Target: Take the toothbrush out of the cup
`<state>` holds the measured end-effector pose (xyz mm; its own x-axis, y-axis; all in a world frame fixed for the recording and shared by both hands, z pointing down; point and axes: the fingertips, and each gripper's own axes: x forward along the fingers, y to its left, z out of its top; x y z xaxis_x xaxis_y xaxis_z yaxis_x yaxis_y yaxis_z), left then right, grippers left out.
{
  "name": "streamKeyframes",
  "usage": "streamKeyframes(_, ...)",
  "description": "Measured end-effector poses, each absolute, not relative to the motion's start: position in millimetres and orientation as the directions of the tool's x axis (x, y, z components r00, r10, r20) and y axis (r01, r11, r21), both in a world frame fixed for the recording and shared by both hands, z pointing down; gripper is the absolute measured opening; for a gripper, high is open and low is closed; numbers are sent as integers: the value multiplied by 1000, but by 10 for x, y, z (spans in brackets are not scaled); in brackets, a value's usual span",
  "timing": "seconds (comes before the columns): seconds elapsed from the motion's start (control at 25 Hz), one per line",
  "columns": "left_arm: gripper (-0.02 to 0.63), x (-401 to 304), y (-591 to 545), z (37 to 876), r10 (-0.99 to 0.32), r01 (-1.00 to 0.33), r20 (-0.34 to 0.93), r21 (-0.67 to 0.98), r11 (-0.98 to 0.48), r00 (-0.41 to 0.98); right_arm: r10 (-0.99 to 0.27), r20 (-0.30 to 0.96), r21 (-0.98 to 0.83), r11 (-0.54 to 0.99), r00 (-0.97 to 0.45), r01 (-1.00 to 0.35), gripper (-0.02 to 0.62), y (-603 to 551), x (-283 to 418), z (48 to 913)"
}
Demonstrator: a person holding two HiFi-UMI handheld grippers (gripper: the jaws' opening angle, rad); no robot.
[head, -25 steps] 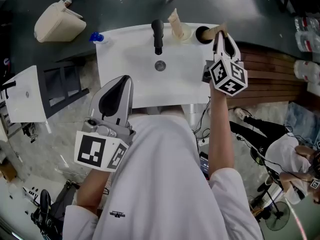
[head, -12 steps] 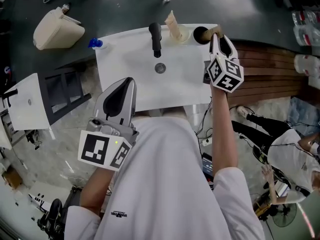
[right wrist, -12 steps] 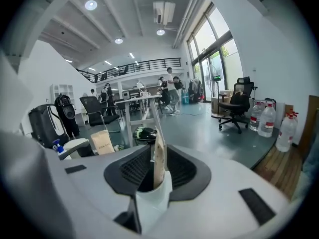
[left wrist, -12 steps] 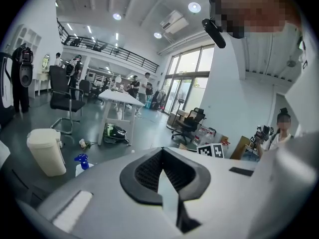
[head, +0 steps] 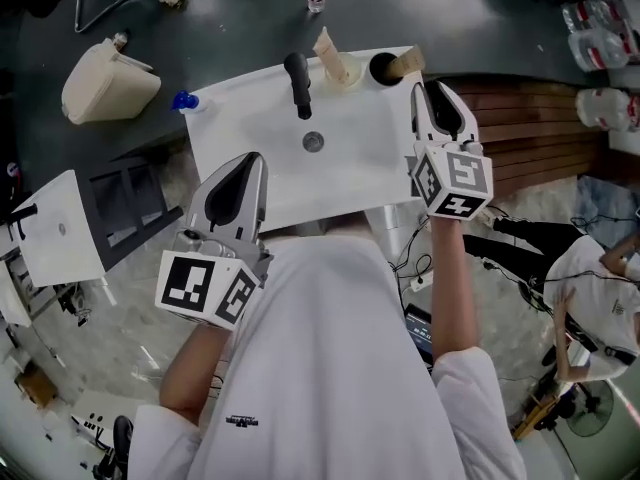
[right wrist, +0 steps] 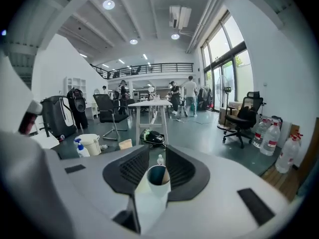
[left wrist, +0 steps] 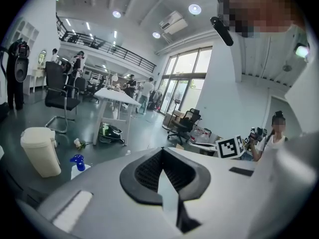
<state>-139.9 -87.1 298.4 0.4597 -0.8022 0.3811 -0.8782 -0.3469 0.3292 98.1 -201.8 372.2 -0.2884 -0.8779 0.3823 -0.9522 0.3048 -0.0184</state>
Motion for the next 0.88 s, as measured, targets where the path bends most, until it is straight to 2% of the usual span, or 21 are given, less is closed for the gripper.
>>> streamKeyframes(0.36,5,-1394,-804,2829,-803,-844,306,357,-400,511,-881,380,30,318,-283,-948,31,-1358,956,3008)
streamKeyframes(0.56,5,-1410,-739,2798,-809,-844,291,352,-405,510,-879,367,8,329,-303,-944,25,-1008,934,2824)
streamKeyframes(0.88,5,-1418,-622,2836,-810,-844,289,352,-405,510,-853,400,-57,344,-337,-937,21,-649,876,3005)
